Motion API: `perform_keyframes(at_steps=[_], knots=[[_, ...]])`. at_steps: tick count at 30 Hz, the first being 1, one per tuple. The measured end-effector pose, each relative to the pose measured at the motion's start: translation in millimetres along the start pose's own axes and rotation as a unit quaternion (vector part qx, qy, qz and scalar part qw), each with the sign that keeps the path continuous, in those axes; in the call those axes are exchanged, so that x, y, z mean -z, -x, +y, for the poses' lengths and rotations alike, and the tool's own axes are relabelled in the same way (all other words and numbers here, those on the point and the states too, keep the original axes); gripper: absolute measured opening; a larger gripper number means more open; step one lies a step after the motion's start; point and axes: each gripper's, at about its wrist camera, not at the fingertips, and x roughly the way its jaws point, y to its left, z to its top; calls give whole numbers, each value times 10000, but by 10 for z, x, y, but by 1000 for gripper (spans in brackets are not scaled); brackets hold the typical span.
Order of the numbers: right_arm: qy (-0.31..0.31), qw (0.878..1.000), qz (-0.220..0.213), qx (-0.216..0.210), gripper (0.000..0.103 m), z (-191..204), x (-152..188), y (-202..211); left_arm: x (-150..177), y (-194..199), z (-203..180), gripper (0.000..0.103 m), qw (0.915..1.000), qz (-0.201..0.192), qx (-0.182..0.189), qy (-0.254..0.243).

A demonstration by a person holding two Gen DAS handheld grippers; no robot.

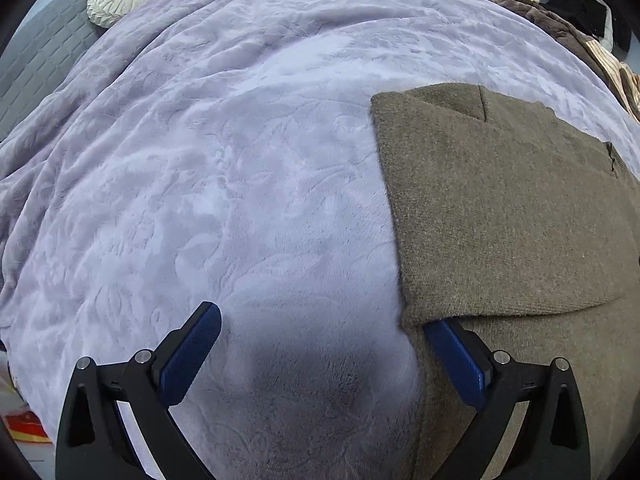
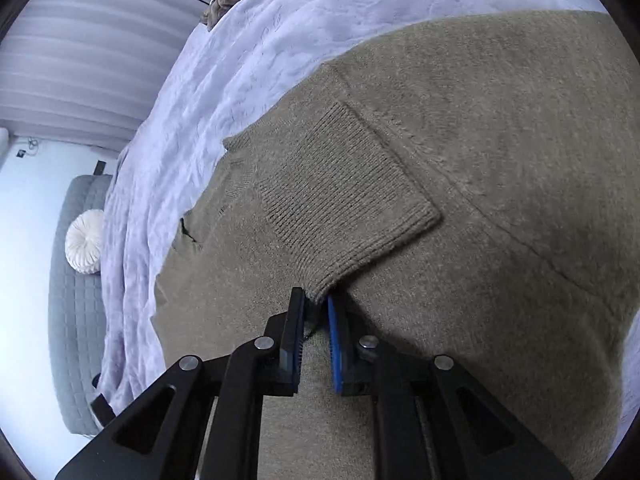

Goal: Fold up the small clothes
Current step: 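Grasp the sweater side edge with the right tool and fold it inward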

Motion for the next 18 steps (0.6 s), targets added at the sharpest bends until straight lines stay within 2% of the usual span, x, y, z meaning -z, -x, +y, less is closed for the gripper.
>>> perform_keyframes(at_steps=[2, 4, 6, 7, 9, 10, 11, 12, 13, 16, 18], knots=[[-78, 10000, 29, -39, 15, 13, -42, -20, 5, 144, 101, 102, 9999, -22, 30, 152], [-205, 9997, 17, -130, 15, -37, -6, 31, -18, 274, 202, 102, 9988, -95, 233, 413], [-300, 9993, 33, -211, 15, -75, -8, -10, -113, 234, 232, 102, 9948, 98, 816, 596], [-325, 9992, 41, -239, 15, -90, -15, -25, -190, 126, 195, 102, 9907, 361, 1155, 629], [-332, 9990, 49, -290, 15, -77, -27, -46, -286, -89, 63, 98, 9831, 751, 1557, 595], [-314, 9991, 54, -285, 15, -55, -39, -60, -316, -170, -12, 76, 9822, 798, 1617, 519], [-289, 9993, 56, -235, 12, -29, -46, -70, -334, -229, -93, 60, 9835, 847, 1552, 382], [-251, 9996, 37, -150, 7, 2, -50, -60, -349, -252, -161, 37, 9825, 892, 1614, 263], [-222, 9997, -10, -139, 7, 35, -40, -11, -358, -213, -198, 9, 9803, 826, 1779, 210], [-45, 9993, -171, -335, 6, 170, 24, 218, -343, -2, -299, 9, 9828, 501, 1755, -297], [44, 9990, -258, -360, 6, 211, 112, 351, -323, 24, -320, 9, 9818, 474, 1753, -554]])
